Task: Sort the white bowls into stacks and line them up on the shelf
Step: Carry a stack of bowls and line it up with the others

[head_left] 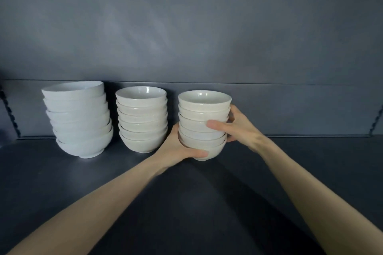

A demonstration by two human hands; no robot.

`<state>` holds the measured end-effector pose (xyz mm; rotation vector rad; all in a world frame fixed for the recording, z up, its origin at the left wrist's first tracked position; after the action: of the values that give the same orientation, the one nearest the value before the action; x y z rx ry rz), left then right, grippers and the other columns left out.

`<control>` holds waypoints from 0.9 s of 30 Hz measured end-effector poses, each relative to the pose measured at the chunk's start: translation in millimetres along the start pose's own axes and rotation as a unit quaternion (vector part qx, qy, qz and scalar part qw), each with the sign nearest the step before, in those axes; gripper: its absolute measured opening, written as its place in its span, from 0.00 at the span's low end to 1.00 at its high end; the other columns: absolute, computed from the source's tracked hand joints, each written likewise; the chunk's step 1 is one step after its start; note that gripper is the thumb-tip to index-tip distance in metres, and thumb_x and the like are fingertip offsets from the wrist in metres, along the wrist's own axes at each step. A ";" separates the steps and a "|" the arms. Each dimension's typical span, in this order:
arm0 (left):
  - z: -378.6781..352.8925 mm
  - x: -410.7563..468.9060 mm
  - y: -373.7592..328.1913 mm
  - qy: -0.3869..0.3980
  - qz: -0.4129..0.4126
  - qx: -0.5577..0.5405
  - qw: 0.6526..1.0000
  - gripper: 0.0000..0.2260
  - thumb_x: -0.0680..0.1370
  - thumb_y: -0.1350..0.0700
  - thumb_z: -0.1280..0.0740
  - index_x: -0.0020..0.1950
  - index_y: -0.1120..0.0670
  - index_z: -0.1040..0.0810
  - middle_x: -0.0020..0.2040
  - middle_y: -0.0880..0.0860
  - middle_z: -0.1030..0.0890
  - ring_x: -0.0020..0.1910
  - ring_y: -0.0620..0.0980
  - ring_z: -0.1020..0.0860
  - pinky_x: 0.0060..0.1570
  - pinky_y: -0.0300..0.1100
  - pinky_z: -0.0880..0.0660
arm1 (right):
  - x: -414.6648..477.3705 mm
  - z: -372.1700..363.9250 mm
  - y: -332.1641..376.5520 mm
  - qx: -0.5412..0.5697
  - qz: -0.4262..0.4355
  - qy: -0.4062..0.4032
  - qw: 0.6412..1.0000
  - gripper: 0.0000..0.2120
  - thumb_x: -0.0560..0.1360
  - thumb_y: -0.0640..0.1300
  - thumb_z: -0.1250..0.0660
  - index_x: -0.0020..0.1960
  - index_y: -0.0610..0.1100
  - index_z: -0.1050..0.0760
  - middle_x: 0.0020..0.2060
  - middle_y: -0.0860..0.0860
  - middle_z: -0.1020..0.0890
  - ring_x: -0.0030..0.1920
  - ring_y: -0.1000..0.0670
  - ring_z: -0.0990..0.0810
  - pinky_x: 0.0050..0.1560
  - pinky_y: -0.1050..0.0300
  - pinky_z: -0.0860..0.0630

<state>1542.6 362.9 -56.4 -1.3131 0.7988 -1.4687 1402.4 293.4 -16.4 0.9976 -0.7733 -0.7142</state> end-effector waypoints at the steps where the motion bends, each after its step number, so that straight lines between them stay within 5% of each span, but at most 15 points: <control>1: 2.2 0.4 5.2 -0.008 0.007 0.002 1.000 0.31 0.65 0.70 0.24 0.59 0.44 0.28 0.53 0.42 0.17 0.55 0.37 0.21 0.50 0.33 0.23 | 1.6 -0.8 -0.3 0.000 -0.001 0.001 1.000 0.31 0.69 0.48 0.25 0.66 0.54 0.38 0.57 0.58 0.24 0.57 0.56 0.23 0.48 0.51 0.19; 6: 16.4 -2.0 34.0 -0.098 0.062 0.017 0.993 0.39 0.63 0.56 0.19 0.70 0.50 0.33 0.61 0.42 0.23 0.57 0.36 0.24 0.50 0.30 0.25 | 12.6 -4.3 -3.0 0.001 -0.001 -0.006 1.000 0.36 0.69 0.49 0.25 0.71 0.50 0.39 0.58 0.57 0.25 0.57 0.56 0.24 0.43 0.58 0.20; 16: 25.9 -3.4 33.3 -0.180 0.043 0.039 0.982 0.28 0.64 0.57 0.20 0.60 0.48 0.28 0.51 0.38 0.23 0.50 0.35 0.24 0.42 0.22 0.27 | 32.2 -9.5 -11.6 0.004 -0.006 0.001 1.000 0.39 0.67 0.53 0.24 0.71 0.50 0.40 0.60 0.57 0.25 0.59 0.55 0.24 0.54 0.47 0.20; 23: 28.1 0.0 41.7 -0.181 0.035 0.036 0.982 0.32 0.63 0.54 0.19 0.65 0.52 0.26 0.57 0.44 0.19 0.54 0.38 0.21 0.51 0.31 0.23 | 35.8 -11.1 -13.5 0.017 -0.001 0.005 1.000 0.38 0.67 0.52 0.24 0.71 0.52 0.40 0.58 0.61 0.26 0.57 0.59 0.25 0.50 0.55 0.21; 27: 29.7 0.6 44.5 -0.181 0.033 0.035 0.982 0.34 0.62 0.51 0.19 0.66 0.51 0.27 0.59 0.44 0.20 0.58 0.40 0.22 0.59 0.40 0.24 | 34.3 -11.8 -13.5 0.008 0.001 -0.001 1.000 0.44 0.61 0.58 0.25 0.71 0.53 0.41 0.59 0.61 0.26 0.59 0.56 0.25 0.54 0.49 0.21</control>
<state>1581.9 352.3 -91.2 -1.4326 0.5406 -1.1489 1428.4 265.8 -24.7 1.0105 -0.7819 -0.7078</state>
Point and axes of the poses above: each hand's wrist, its own x-axis towards the middle knuckle, its own z-axis out of the back of the hand, y = z × x, the point moved 7 cm from there along x, towards the middle knuckle
